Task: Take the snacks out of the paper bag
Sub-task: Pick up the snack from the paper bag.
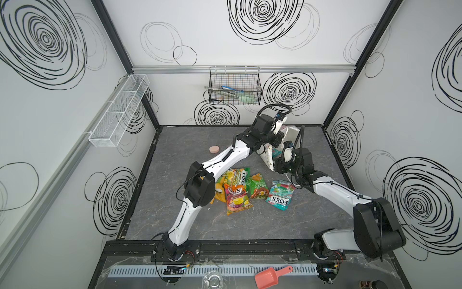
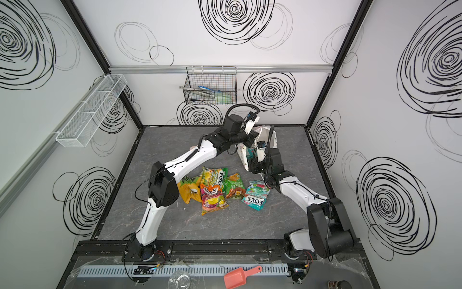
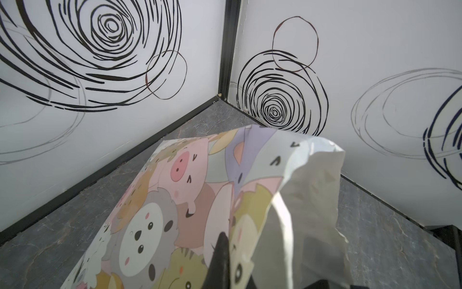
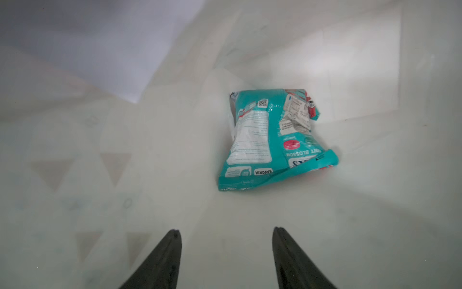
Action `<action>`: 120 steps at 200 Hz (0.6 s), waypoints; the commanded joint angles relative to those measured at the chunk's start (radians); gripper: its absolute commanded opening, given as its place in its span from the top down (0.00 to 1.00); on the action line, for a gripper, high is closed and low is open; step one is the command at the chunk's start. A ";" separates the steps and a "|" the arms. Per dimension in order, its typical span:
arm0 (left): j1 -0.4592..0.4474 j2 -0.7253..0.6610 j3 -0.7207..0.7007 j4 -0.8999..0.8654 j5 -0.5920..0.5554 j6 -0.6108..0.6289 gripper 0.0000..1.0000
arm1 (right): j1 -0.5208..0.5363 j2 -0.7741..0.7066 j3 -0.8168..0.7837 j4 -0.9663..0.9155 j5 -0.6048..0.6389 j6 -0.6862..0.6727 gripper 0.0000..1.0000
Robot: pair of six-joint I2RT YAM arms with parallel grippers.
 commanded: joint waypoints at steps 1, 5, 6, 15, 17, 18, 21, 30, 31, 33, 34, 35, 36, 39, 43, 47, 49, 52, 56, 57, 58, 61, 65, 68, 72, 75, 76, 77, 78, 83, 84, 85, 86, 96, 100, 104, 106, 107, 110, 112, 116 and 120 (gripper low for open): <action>0.004 0.002 0.050 0.010 0.046 -0.121 1.00 | -0.019 0.032 0.042 0.008 -0.090 0.018 0.36; 0.006 0.003 0.053 0.008 0.053 -0.139 1.00 | -0.021 0.037 0.044 0.008 -0.093 0.018 0.35; 0.007 0.003 0.054 0.007 0.055 -0.143 1.00 | -0.021 0.037 0.044 0.009 -0.094 0.019 0.35; 0.011 0.008 0.063 -0.001 0.081 -0.182 1.00 | -0.024 0.046 0.037 0.023 -0.101 0.023 0.34; 0.013 0.008 0.066 -0.004 0.087 -0.188 1.00 | -0.026 0.048 0.035 0.027 -0.104 0.025 0.34; 0.014 0.009 0.068 -0.004 0.089 -0.193 1.00 | -0.027 0.049 0.032 0.032 -0.105 0.027 0.34; 0.015 0.011 0.071 -0.007 0.100 -0.206 1.00 | -0.030 0.051 0.028 0.040 -0.109 0.031 0.34; 0.019 0.015 0.086 -0.016 0.121 -0.240 1.00 | -0.044 0.058 0.015 0.065 -0.128 0.050 0.34; 0.020 0.015 0.087 -0.018 0.123 -0.243 1.00 | -0.046 0.059 0.014 0.068 -0.131 0.052 0.34; 0.021 0.016 0.092 -0.021 0.127 -0.248 1.00 | -0.050 0.060 0.013 0.072 -0.138 0.055 0.34; 0.021 0.016 0.095 -0.022 0.130 -0.250 1.00 | -0.052 0.062 0.011 0.075 -0.141 0.058 0.34; 0.022 0.016 0.096 -0.023 0.132 -0.255 1.00 | -0.054 0.062 0.011 0.077 -0.143 0.061 0.34; 0.022 0.016 0.097 -0.024 0.135 -0.257 1.00 | -0.056 0.063 0.009 0.080 -0.146 0.063 0.34; 0.024 0.016 0.101 -0.025 0.142 -0.263 1.00 | -0.060 0.067 0.006 0.088 -0.155 0.070 0.34; 0.025 0.016 0.104 -0.027 0.150 -0.270 1.00 | -0.066 0.070 0.002 0.100 -0.164 0.078 0.34; 0.025 0.013 0.106 -0.027 0.157 -0.277 1.00 | -0.072 0.076 0.001 0.109 -0.171 0.086 0.34; 0.025 0.012 0.106 -0.025 0.160 -0.280 1.00 | -0.074 0.079 -0.001 0.113 -0.174 0.088 0.34; 0.025 0.011 0.106 -0.025 0.163 -0.283 1.00 | -0.077 0.083 -0.001 0.119 -0.177 0.093 0.34; 0.024 0.008 0.105 -0.024 0.166 -0.289 1.00 | -0.080 0.091 0.002 0.124 -0.184 0.094 0.33; 0.024 0.007 0.106 -0.024 0.167 -0.290 1.00 | -0.081 0.093 0.004 0.123 -0.187 0.094 0.32; 0.023 0.007 0.105 -0.024 0.167 -0.291 1.00 | -0.083 0.096 0.005 0.122 -0.189 0.094 0.32; 0.022 0.005 0.106 -0.023 0.170 -0.295 1.00 | -0.084 0.103 0.010 0.122 -0.194 0.094 0.31; 0.021 0.003 0.107 -0.022 0.175 -0.300 1.00 | -0.087 0.113 0.021 0.116 -0.200 0.095 0.30; 0.020 0.002 0.106 -0.022 0.177 -0.303 1.00 | -0.088 0.120 0.030 0.109 -0.204 0.097 0.29; 0.020 0.001 0.107 -0.022 0.180 -0.305 1.00 | -0.089 0.130 0.043 0.099 -0.209 0.101 0.28; 0.018 0.000 0.107 -0.024 0.181 -0.306 1.00 | -0.090 0.139 0.052 0.091 -0.211 0.103 0.28; 0.017 -0.001 0.107 -0.024 0.182 -0.307 1.00 | -0.090 0.141 0.055 0.090 -0.212 0.104 0.27; 0.017 -0.001 0.107 -0.025 0.181 -0.308 1.00 | -0.090 0.144 0.059 0.087 -0.213 0.105 0.27; 0.016 -0.002 0.107 -0.025 0.181 -0.308 1.00 | -0.090 0.147 0.061 0.085 -0.213 0.107 0.27; 0.014 -0.003 0.107 -0.028 0.181 -0.308 1.00 | -0.090 0.160 0.078 0.076 -0.216 0.113 0.25; 0.014 -0.003 0.107 -0.028 0.181 -0.308 1.00 | -0.090 0.162 0.080 0.074 -0.217 0.113 0.24; 0.013 -0.004 0.107 -0.028 0.182 -0.308 1.00 | -0.091 0.164 0.083 0.074 -0.218 0.114 0.24; 0.012 -0.004 0.107 -0.029 0.182 -0.308 1.00 | -0.090 0.167 0.084 0.072 -0.219 0.116 0.24; 0.008 -0.007 0.106 -0.034 0.183 -0.304 1.00 | -0.091 0.190 0.104 0.064 -0.227 0.125 0.21; 0.006 -0.006 0.106 -0.037 0.183 -0.302 1.00 | -0.090 0.201 0.112 0.061 -0.233 0.130 0.18; 0.004 -0.006 0.106 -0.038 0.183 -0.302 1.00 | -0.089 0.208 0.115 0.060 -0.235 0.131 0.17; 0.003 -0.006 0.105 -0.039 0.183 -0.302 1.00 | -0.090 0.212 0.117 0.059 -0.240 0.132 0.16; 0.003 -0.006 0.105 -0.039 0.184 -0.302 1.00 | -0.090 0.214 0.119 0.059 -0.242 0.132 0.15; 0.003 -0.006 0.105 -0.040 0.185 -0.302 1.00 | -0.090 0.220 0.120 0.058 -0.250 0.132 0.13; 0.002 -0.006 0.105 -0.041 0.187 -0.303 1.00 | -0.090 0.226 0.122 0.058 -0.255 0.131 0.12; 0.001 -0.006 0.106 -0.041 0.188 -0.303 1.00 | -0.090 0.237 0.128 0.053 -0.267 0.128 0.09; 0.001 -0.006 0.106 -0.041 0.190 -0.304 1.00 | -0.090 0.248 0.133 0.043 -0.277 0.125 0.07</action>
